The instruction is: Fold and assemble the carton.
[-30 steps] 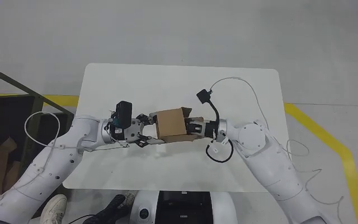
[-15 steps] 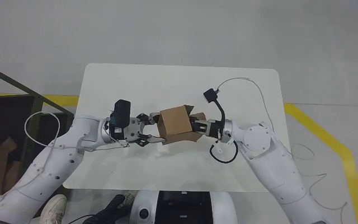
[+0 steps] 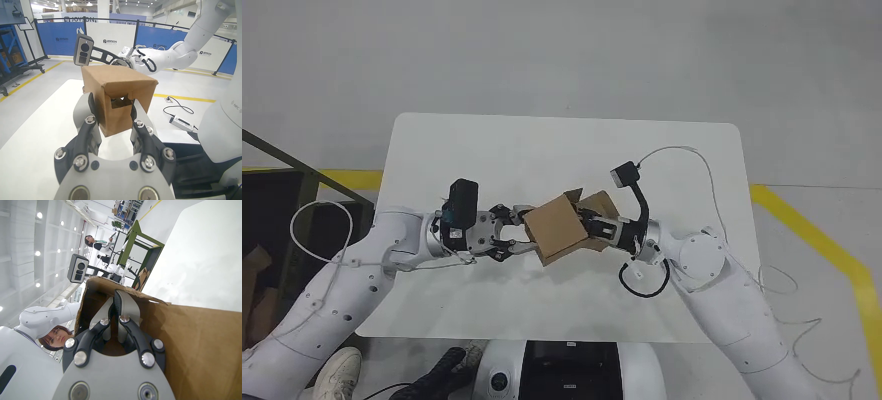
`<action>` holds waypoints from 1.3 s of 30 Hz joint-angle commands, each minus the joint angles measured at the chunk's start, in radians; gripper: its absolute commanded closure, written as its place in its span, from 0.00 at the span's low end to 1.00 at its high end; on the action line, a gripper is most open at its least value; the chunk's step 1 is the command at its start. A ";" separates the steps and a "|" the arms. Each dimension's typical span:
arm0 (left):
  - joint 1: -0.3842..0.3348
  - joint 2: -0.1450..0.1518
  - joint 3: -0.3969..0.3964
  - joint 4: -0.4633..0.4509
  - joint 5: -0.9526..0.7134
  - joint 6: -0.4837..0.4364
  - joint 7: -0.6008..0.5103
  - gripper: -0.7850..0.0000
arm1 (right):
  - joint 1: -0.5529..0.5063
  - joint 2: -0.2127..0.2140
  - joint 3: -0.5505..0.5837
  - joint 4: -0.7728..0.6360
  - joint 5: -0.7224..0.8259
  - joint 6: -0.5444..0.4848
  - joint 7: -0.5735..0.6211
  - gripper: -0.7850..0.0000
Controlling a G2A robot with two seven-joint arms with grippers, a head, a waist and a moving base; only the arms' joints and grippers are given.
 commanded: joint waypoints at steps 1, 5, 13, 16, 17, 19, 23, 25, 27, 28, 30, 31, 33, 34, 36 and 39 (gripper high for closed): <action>0.000 -0.001 0.000 0.003 -0.008 0.000 0.002 0.52 | 0.004 -0.001 -0.005 0.006 0.012 -0.004 0.009 1.00; -0.001 -0.001 -0.002 0.008 -0.025 0.000 -0.002 0.52 | 0.008 -0.002 -0.011 0.015 0.045 -0.012 0.032 1.00; -0.003 0.001 0.006 0.007 -0.064 0.000 -0.024 0.52 | 0.017 -0.007 -0.035 0.044 0.108 -0.025 0.069 1.00; -0.005 0.003 0.013 0.008 -0.086 0.000 -0.035 0.52 | 0.025 -0.010 -0.043 0.065 0.161 -0.037 0.086 1.00; -0.006 0.004 0.014 0.008 -0.092 0.000 -0.039 0.52 | 0.027 -0.011 -0.045 0.072 0.175 -0.041 0.091 1.00; -0.007 0.006 0.013 0.012 -0.108 0.000 -0.044 0.52 | 0.031 -0.013 -0.048 0.088 0.205 -0.046 0.101 1.00; -0.011 0.012 0.000 0.013 -0.143 0.000 -0.048 0.51 | 0.035 -0.020 -0.059 0.126 0.270 -0.059 0.105 1.00; -0.010 0.016 -0.014 0.010 -0.156 0.000 -0.045 0.51 | 0.038 -0.023 -0.062 0.145 0.292 -0.068 0.100 1.00; -0.006 0.018 -0.028 0.006 -0.163 0.000 -0.044 0.51 | 0.042 -0.025 -0.062 0.161 0.306 -0.074 0.092 1.00; -0.002 0.021 -0.040 0.002 -0.164 0.000 -0.044 0.51 | 0.045 -0.027 -0.061 0.173 0.311 -0.076 0.085 1.00; 0.006 0.023 -0.054 -0.003 -0.162 0.000 -0.043 0.51 | 0.051 -0.028 -0.060 0.184 0.314 -0.077 0.077 1.00; 0.013 0.025 -0.064 -0.009 -0.160 0.000 -0.042 0.51 | 0.055 -0.029 -0.058 0.191 0.314 -0.074 0.070 1.00; 0.021 0.028 -0.075 -0.016 -0.154 0.000 -0.041 0.49 | 0.061 -0.030 -0.054 0.198 0.303 -0.068 0.061 1.00; 0.026 0.029 -0.081 -0.019 -0.151 0.000 -0.040 0.39 | 0.064 -0.030 -0.052 0.200 0.295 -0.062 0.055 1.00; 0.033 0.030 -0.090 -0.030 -0.139 0.000 -0.041 0.08 | 0.070 -0.030 -0.049 0.198 0.274 -0.046 0.041 1.00; 0.041 0.031 -0.087 -0.050 -0.115 0.000 -0.054 0.00 | 0.075 -0.030 -0.051 0.186 0.241 -0.018 0.023 1.00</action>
